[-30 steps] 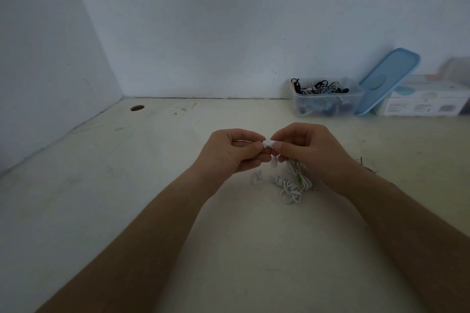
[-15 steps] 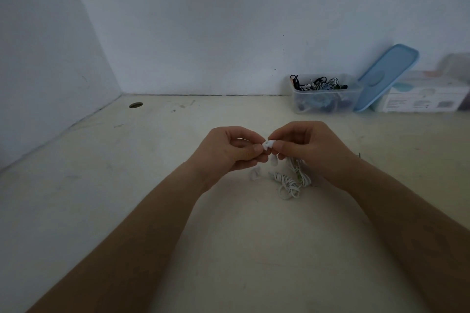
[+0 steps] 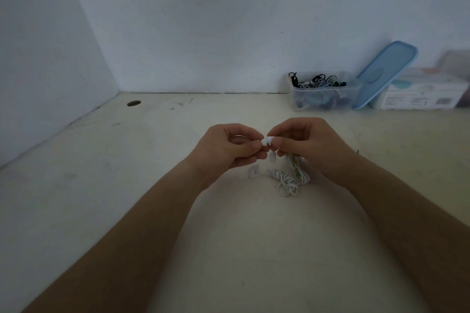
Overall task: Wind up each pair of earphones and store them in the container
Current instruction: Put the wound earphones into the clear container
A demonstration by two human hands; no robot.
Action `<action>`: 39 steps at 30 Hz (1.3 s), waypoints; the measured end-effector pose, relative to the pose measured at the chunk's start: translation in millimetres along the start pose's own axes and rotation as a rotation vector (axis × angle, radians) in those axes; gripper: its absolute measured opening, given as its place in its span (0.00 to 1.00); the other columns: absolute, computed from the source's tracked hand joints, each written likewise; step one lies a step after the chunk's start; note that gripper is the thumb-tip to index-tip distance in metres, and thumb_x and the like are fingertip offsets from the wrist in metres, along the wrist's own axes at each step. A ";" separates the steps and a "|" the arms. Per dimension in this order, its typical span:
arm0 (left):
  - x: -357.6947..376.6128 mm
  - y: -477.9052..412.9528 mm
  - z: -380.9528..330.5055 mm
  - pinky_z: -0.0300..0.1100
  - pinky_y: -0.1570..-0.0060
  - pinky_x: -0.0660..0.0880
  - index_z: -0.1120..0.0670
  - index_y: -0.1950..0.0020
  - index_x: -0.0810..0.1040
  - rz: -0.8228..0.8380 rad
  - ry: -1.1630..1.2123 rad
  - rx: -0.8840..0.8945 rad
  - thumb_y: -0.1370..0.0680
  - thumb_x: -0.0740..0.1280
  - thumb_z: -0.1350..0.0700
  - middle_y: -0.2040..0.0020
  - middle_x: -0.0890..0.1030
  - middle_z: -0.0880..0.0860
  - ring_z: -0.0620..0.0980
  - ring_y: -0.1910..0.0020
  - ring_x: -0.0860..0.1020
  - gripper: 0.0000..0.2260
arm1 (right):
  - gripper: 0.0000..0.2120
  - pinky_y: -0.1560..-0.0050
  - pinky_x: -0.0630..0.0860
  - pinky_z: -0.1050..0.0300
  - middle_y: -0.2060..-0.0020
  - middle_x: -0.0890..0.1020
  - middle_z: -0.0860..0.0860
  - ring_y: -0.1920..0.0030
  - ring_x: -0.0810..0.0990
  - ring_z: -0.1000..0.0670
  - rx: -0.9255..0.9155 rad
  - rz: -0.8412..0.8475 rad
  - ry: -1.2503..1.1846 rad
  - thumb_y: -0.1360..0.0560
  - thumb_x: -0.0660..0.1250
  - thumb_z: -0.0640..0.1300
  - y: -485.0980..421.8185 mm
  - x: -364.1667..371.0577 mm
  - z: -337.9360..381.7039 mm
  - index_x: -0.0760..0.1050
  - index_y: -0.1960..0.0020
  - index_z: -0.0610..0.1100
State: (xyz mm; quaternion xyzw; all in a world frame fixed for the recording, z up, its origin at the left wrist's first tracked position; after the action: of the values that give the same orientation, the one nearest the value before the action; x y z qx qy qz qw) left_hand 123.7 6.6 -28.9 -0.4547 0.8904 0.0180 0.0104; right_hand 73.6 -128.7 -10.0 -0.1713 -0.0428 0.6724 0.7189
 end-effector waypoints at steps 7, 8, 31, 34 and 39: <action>2.9 0.1 1.1 0.37 0.58 0.81 0.61 0.49 0.82 0.007 0.036 -0.003 0.25 0.70 0.66 0.58 0.86 0.57 0.50 0.58 0.85 0.06 | 0.03 0.60 0.77 0.63 0.64 0.84 0.38 0.64 0.81 0.49 -0.007 0.016 0.004 0.26 0.72 0.35 0.5 0.1 1.4 0.82 0.53 0.37; 3.2 0.2 1.2 0.37 0.58 0.81 0.61 0.49 0.82 0.006 0.042 -0.003 0.25 0.70 0.67 0.58 0.86 0.57 0.50 0.59 0.85 0.06 | 0.03 0.61 0.76 0.64 0.64 0.84 0.38 0.64 0.81 0.49 -0.008 0.016 0.006 0.26 0.72 0.36 0.4 0.0 1.4 0.82 0.53 0.36; 7.1 -1.1 2.2 0.39 0.55 0.82 0.59 0.50 0.82 -0.005 0.093 0.002 0.25 0.71 0.66 0.56 0.86 0.59 0.52 0.56 0.85 0.05 | 0.05 0.61 0.77 0.64 0.65 0.84 0.41 0.65 0.81 0.53 -0.002 0.032 -0.045 0.27 0.71 0.36 -0.4 -2.2 -0.9 0.82 0.52 0.35; 7.2 -1.2 3.0 0.39 0.55 0.82 0.59 0.51 0.82 -0.007 0.094 -0.002 0.25 0.71 0.66 0.56 0.86 0.59 0.52 0.56 0.85 0.05 | 0.09 0.60 0.77 0.64 0.64 0.85 0.41 0.64 0.81 0.52 -0.009 0.028 -0.043 0.30 0.73 0.41 -0.3 -1.8 0.9 0.83 0.53 0.38; 6.7 -1.2 3.2 0.39 0.55 0.82 0.58 0.52 0.82 -0.018 0.083 0.002 0.25 0.71 0.66 0.56 0.86 0.59 0.52 0.56 0.85 0.05 | 0.11 0.59 0.78 0.61 0.64 0.85 0.40 0.63 0.82 0.46 -0.043 0.013 0.004 0.32 0.74 0.45 -0.1 -1.1 3.8 0.83 0.54 0.39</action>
State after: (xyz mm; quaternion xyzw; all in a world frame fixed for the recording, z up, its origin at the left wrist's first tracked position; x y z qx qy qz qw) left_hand 120.8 0.6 -32.4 -0.4632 0.8859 -0.0019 -0.0261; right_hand 72.5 -129.1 -6.2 -0.1883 -0.0549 0.6757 0.7106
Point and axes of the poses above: each hand's wrist, its own y-axis away from the middle knuckle, its own x-axis out of the palm, z = x × y, the point moved 10 cm from there along -y, towards the middle knuckle
